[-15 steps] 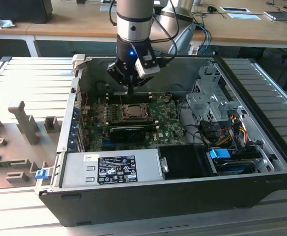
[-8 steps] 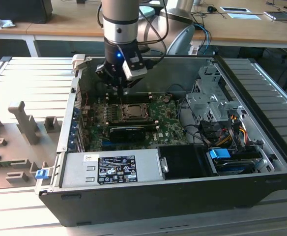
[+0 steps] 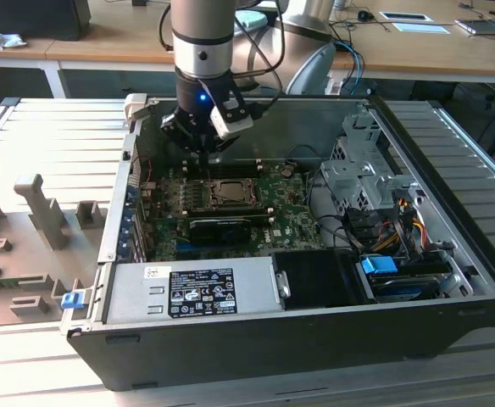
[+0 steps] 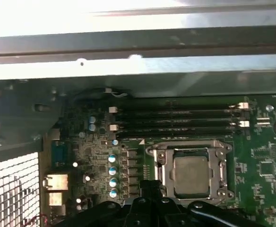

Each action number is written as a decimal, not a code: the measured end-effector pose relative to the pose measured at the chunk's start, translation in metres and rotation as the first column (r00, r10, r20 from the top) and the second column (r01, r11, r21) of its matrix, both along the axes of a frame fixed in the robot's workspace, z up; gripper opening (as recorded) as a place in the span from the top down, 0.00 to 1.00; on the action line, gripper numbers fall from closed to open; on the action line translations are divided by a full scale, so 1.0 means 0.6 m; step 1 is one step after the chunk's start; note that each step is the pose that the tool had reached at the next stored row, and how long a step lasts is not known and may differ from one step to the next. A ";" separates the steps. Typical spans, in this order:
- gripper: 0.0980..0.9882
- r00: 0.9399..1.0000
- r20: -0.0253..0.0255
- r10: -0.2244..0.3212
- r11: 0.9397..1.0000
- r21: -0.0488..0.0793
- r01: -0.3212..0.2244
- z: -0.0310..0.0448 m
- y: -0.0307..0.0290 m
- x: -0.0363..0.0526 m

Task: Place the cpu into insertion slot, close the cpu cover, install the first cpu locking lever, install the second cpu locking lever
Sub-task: 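Install the first cpu locking lever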

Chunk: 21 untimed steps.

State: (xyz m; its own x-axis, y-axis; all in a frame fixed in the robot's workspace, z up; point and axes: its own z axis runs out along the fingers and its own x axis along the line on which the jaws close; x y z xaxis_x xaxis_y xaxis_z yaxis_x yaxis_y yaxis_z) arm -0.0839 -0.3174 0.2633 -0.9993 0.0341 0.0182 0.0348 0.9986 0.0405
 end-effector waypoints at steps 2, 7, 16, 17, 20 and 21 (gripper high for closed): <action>0.99 1.000 0.000 0.005 1.000 0.000 -0.005 0.000 0.0062 -0.007; 0.99 1.000 0.000 0.021 1.000 0.000 -0.021 -0.001 0.0348 -0.009; 0.99 0.999 0.000 0.042 0.999 0.000 -0.042 -0.004 0.0460 0.027; 0.99 0.999 -0.001 0.042 0.999 0.000 -0.042 -0.005 0.0460 0.039; 0.99 0.999 -0.003 0.043 0.999 0.004 -0.043 -0.008 0.0459 0.066; 0.99 0.999 -0.002 0.043 0.999 0.022 -0.043 -0.008 0.0459 0.068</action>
State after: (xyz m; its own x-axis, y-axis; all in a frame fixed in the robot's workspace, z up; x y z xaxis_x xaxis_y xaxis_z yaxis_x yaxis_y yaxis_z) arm -0.0433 -0.2898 0.2583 -0.9997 -0.0091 0.0213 -0.0078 0.9980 0.0628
